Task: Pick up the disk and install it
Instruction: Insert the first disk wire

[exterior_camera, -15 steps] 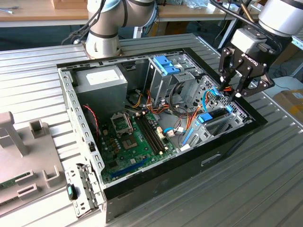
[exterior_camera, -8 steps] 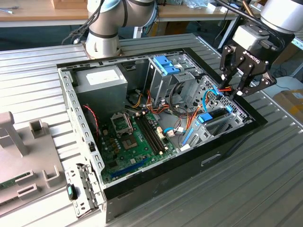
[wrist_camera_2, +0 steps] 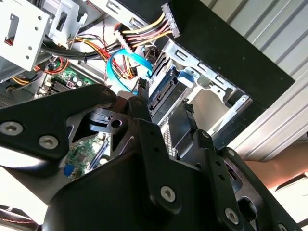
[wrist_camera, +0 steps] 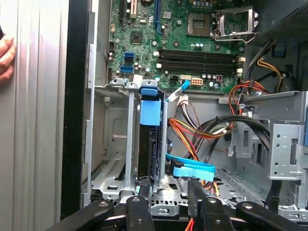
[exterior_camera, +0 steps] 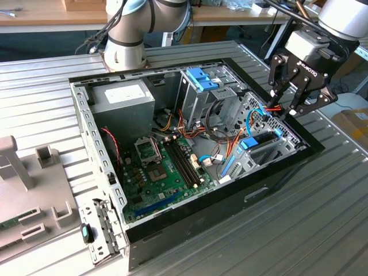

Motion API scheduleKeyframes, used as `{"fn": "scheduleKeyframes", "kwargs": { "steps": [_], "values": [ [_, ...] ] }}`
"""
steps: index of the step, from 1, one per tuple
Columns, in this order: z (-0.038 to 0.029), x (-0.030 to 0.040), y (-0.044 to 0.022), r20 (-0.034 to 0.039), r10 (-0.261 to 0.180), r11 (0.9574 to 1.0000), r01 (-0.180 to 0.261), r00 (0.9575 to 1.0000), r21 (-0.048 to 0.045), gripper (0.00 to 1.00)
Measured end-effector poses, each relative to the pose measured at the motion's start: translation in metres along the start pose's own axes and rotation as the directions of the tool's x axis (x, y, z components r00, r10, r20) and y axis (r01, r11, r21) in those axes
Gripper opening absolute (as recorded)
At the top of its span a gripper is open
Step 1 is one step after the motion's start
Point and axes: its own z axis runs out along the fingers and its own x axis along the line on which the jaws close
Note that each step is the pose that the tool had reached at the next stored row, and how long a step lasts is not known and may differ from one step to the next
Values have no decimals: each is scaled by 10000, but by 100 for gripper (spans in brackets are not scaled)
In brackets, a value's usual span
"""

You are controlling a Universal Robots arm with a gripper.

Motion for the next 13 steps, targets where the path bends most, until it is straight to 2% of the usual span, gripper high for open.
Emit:
{"fn": "scheduleKeyframes", "kwargs": {
  "steps": [7,11,13],
  "values": [
    [-1,-3,-7,-2,-122,9999,122,9999,-1,44],
    [2,-3,-19,-2,-470,9989,470,9989,-1,44],
    [1,-3,-20,-2,-480,9988,480,9988,-1,44]
  ]
}}
